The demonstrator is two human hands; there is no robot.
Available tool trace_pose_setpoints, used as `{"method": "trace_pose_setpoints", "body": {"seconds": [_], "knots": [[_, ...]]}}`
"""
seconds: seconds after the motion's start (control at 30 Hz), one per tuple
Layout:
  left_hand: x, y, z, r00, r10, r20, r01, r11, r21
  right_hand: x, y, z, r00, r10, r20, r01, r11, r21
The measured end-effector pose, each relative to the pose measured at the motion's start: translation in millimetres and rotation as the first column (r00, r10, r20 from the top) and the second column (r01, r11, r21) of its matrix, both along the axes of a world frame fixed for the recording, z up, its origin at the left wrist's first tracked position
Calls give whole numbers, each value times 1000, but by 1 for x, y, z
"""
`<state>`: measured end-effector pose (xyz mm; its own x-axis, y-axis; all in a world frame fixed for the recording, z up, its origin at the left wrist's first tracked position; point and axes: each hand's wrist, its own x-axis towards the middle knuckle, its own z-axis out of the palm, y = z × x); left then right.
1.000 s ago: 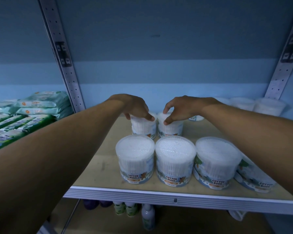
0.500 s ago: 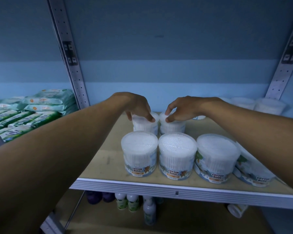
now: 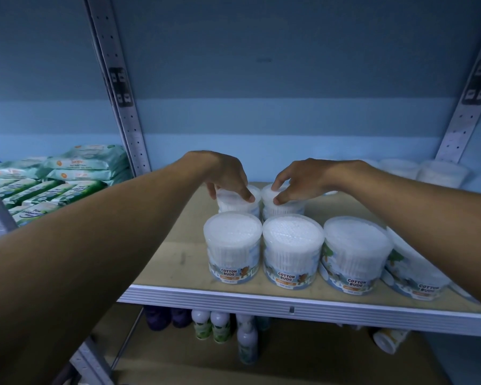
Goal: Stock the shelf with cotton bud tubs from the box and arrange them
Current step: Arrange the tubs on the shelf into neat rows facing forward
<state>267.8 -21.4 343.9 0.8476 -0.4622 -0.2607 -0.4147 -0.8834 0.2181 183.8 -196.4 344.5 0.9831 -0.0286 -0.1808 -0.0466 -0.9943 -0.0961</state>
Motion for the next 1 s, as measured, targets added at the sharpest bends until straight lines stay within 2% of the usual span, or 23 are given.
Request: {"method": "trace_pose_setpoints", "body": {"seconds": [1.0], "knots": [[-21, 6, 3, 1000, -3, 1, 3, 1000, 20, -24, 10, 7, 999, 28, -31, -28, 1000, -10]]}}
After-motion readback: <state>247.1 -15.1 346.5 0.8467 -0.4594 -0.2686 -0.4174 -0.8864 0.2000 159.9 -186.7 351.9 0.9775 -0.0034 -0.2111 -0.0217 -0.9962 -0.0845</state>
